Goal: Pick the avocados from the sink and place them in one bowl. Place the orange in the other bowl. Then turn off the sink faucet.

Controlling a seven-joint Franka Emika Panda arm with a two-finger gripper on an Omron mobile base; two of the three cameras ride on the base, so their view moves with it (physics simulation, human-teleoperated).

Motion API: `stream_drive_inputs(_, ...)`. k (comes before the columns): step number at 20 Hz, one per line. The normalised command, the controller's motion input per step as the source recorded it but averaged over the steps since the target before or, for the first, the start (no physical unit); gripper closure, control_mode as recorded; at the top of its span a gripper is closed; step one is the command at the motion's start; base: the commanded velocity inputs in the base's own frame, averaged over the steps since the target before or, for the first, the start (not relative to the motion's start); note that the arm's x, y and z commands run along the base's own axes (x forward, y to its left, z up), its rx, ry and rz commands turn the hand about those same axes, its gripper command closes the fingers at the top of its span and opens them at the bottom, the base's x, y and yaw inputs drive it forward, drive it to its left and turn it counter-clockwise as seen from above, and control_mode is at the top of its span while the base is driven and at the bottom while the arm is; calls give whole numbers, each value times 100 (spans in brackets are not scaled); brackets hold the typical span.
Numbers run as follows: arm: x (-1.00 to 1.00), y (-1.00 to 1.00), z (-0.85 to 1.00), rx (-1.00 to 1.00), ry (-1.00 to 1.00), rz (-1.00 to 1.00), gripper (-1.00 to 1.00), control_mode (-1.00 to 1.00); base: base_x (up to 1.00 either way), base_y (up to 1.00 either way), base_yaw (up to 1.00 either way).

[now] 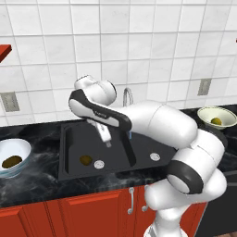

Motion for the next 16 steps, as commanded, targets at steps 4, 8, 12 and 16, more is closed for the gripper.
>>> stream_drive_inputs(4, 13, 0, -49, 9, 0, -40, -100, -100, 0, 0, 0)
stream_drive_inputs(8, 14, 0, -51, 8, -3, -41, -100, -100, 0, 0, 0)
stream_drive_inputs(12, 11, 0, -29, 7, -13, -38, -100, -100, 0, 0, 0)
stream_drive_inputs(16, 14, 0, -8, 4, -18, -29, -100, -100, 0, 0, 0)
